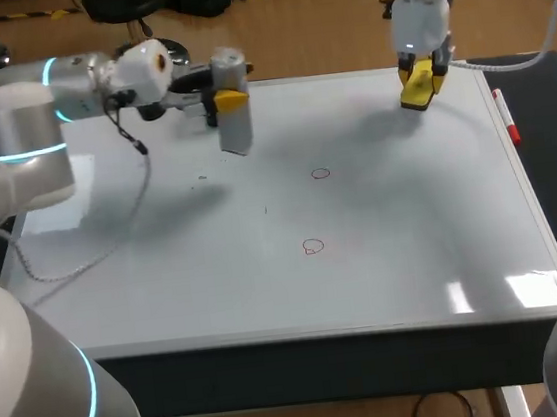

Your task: Pick up the inspection probe, press it on each red-marked spot on the whiteboard one by one, put down the probe, pick up the eraser, and wipe off all the red marks.

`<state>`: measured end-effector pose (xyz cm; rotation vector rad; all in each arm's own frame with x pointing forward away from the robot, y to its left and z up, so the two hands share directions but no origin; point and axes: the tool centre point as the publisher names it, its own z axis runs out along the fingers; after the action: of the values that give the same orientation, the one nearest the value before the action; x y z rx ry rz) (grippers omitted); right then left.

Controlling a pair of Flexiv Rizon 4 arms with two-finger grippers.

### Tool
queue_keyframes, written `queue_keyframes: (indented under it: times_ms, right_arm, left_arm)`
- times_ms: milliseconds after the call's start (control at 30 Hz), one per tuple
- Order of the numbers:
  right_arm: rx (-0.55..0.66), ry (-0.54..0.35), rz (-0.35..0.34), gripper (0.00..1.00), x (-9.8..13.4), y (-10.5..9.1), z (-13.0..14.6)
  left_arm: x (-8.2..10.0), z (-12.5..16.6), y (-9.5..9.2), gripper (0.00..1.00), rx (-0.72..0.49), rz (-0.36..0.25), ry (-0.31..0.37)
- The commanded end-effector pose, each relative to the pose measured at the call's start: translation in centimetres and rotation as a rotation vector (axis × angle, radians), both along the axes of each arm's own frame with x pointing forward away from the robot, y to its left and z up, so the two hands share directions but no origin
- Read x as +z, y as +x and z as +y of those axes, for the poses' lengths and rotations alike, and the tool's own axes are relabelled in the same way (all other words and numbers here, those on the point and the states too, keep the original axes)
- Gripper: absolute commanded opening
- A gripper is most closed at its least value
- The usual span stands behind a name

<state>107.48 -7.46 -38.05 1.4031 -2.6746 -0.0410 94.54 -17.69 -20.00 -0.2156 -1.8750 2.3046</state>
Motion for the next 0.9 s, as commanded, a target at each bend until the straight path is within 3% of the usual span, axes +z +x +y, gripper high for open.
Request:
queue_keyframes:
  times_ms: [33, 400, 467, 900]
  right_arm:
    - [0.002, -0.003, -0.001, 0.00, 0.1, 0.0, -0.1]
    - [0.002, -0.003, -0.001, 0.00, 0.1, 0.0, -0.1]
    - [0.002, -0.003, -0.001, 0.00, 0.1, 0.0, -0.1]
    - [0.002, -0.003, -0.001, 0.00, 0.1, 0.0, -0.1]
  left_arm:
    - [-0.9, -3.0, 0.1, 0.00, -0.056, 0.015, -0.019]
    - [-2.2, -7.4, -1.6, 0.00, -0.044, 0.055, -0.046]
    - [-2.6, -8.0, -1.8, 0.00, -0.030, 0.049, -0.025]
    - [-4.1, -10.7, -1.8, 0.00, 0.048, 0.078, -0.007]
